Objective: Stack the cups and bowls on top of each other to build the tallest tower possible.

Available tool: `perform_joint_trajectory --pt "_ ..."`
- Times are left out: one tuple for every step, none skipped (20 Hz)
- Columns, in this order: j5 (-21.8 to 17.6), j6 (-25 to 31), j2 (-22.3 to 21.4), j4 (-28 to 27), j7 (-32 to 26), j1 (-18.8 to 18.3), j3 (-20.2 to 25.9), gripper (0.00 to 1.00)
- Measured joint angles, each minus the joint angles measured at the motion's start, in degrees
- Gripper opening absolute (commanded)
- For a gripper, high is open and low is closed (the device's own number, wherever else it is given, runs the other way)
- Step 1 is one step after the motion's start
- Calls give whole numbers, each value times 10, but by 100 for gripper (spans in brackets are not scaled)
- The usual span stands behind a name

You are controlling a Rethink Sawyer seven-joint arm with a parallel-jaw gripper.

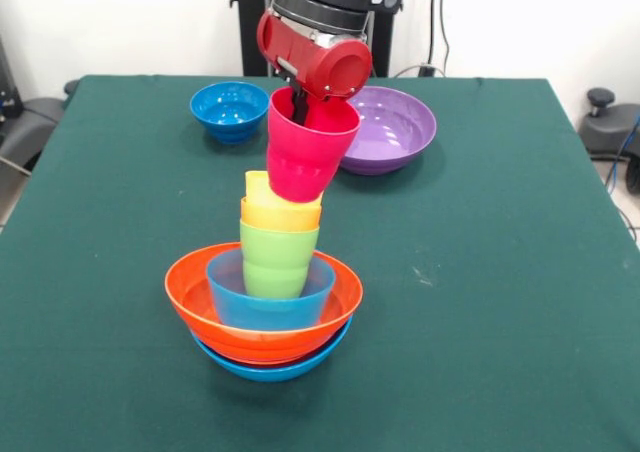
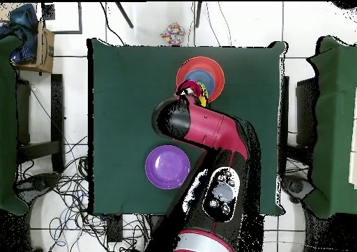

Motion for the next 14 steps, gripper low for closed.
perform_joint_trajectory --pt "-1 0 0 0 0 0 0 0" --pt "-1 0 0 0 0 0 0 0" --pt "-1 2 0 0 0 0 0 0" --pt "-1 4 0 0 0 0 0 0" --pt "-1 7 -1 -1 0 0 0 0" --pt "-1 14 -1 -2 0 0 0 0" --pt "-1 21 -1 -3 0 0 0 0" --pt "-1 28 -1 -4 0 0 0 0" --pt "-1 36 -2 -5 0 0 0 0" --pt "-1 46 -2 -7 0 0 0 0" --pt "-1 55 -3 -9 0 0 0 0" --pt "-1 70 -4 -12 0 0 0 0" --pt "-1 82 -5 -14 0 0 0 0" --pt "-1 96 -6 -17 0 0 0 0"
